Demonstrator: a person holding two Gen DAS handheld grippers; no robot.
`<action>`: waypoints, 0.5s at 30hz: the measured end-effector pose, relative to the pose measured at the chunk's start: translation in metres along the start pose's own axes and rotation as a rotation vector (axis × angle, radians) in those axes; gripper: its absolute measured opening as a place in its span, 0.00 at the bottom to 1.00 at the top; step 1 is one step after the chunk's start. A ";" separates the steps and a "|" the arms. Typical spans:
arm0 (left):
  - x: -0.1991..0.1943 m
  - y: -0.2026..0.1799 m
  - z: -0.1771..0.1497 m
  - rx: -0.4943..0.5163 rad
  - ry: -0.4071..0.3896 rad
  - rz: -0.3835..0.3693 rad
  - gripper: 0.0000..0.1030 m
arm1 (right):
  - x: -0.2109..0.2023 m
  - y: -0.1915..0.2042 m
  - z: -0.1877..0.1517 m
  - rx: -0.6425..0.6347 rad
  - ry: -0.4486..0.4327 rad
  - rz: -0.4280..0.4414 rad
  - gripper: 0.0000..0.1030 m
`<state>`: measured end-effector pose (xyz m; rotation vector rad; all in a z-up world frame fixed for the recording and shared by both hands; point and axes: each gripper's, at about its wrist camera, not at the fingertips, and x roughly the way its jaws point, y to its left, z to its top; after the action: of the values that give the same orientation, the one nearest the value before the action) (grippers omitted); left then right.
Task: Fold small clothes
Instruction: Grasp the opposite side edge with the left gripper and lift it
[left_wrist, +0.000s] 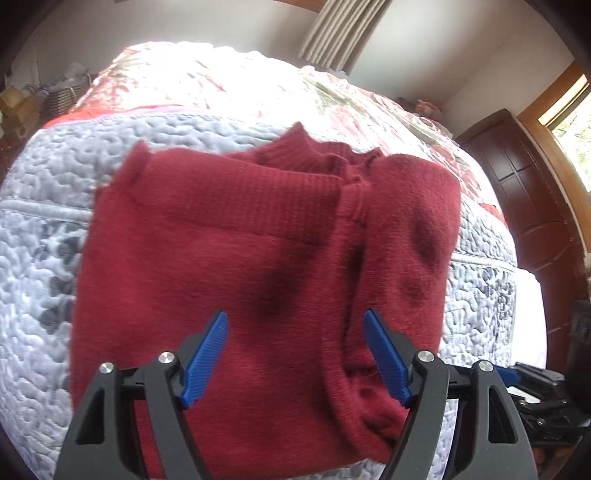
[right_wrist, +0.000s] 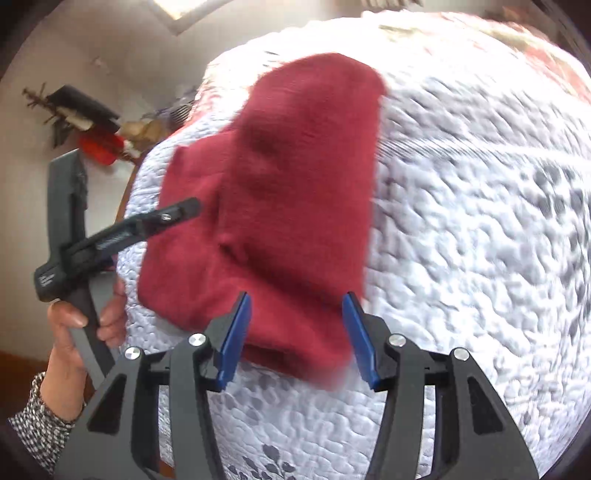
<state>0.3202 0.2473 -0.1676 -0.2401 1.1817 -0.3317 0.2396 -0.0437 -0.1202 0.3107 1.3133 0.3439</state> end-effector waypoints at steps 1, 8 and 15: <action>0.004 -0.002 0.001 -0.001 0.005 -0.008 0.74 | 0.000 -0.009 -0.003 0.013 0.001 -0.012 0.50; 0.036 -0.027 -0.001 -0.035 0.052 -0.110 0.74 | 0.007 -0.054 -0.023 0.080 0.027 -0.044 0.50; 0.056 -0.041 0.005 -0.060 0.088 -0.143 0.56 | 0.002 -0.080 -0.033 0.101 0.038 -0.026 0.48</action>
<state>0.3389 0.1885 -0.1990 -0.3660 1.2657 -0.4363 0.2135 -0.1148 -0.1625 0.3732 1.3730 0.2638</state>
